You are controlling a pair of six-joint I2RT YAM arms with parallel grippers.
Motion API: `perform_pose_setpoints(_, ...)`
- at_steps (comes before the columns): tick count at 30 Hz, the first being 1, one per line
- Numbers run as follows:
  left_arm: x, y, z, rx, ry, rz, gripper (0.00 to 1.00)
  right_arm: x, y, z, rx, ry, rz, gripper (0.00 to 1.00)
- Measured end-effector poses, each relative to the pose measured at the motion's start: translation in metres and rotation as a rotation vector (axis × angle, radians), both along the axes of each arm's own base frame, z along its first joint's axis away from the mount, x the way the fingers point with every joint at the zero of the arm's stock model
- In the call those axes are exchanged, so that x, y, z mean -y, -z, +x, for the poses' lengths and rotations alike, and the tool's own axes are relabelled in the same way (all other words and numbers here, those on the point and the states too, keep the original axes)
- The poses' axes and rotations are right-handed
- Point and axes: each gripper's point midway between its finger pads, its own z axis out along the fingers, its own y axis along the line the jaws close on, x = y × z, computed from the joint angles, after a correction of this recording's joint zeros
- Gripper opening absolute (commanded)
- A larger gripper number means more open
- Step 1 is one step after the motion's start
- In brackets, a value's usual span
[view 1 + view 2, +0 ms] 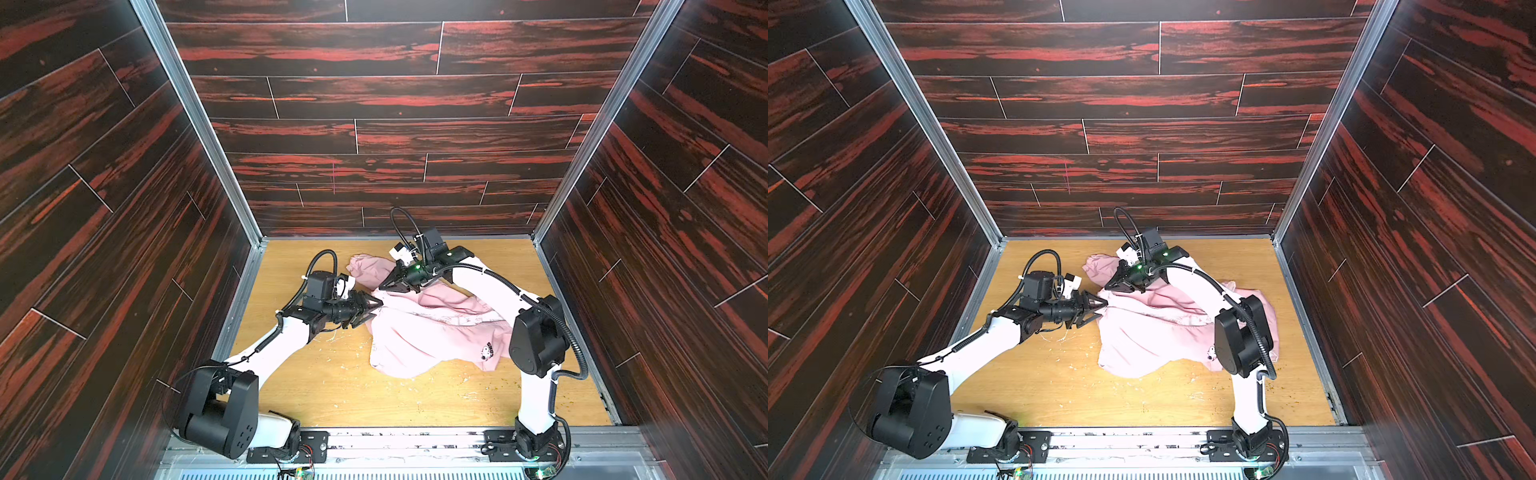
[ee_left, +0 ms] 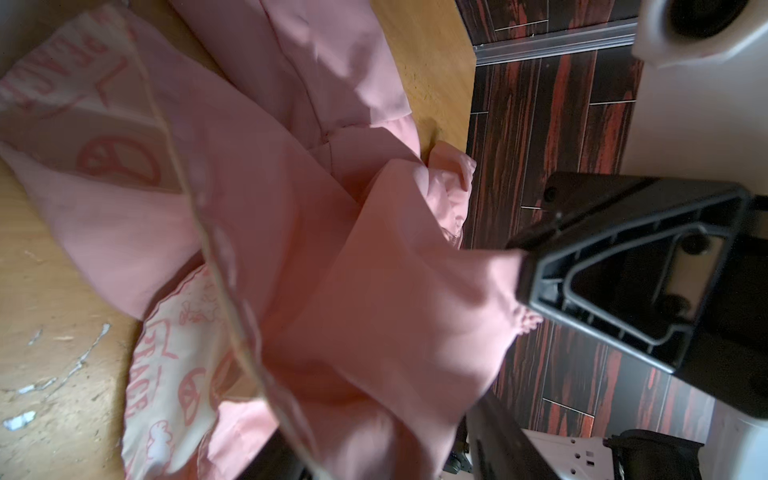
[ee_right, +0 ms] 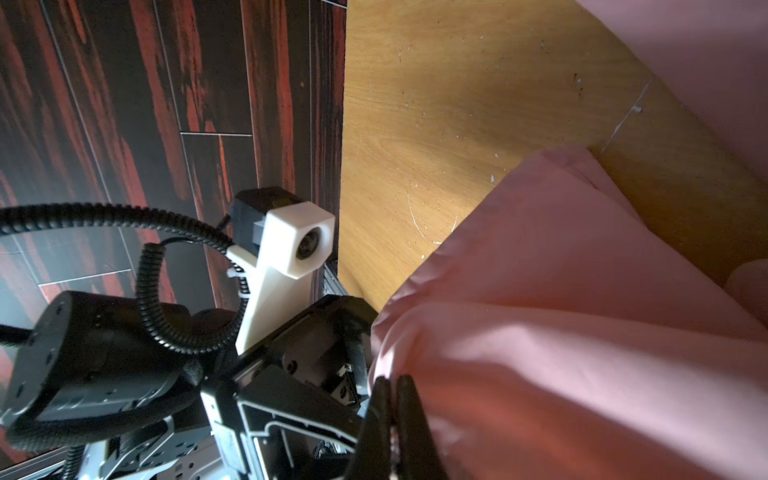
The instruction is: Zip up the jacket
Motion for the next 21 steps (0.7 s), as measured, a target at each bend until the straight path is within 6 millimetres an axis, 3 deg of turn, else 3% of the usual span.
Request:
perform_pose_setpoints(15,0.014,-0.007,0.016,0.035,-0.006,-0.054,0.54,0.000,-0.004,0.001,0.005,0.001,0.008,0.00)
perform_pose_setpoints(21,0.018,-0.019,0.020,0.068,-0.011,-0.092,0.45,-0.002,-0.013,0.004,0.020,-0.001,0.023,0.00)
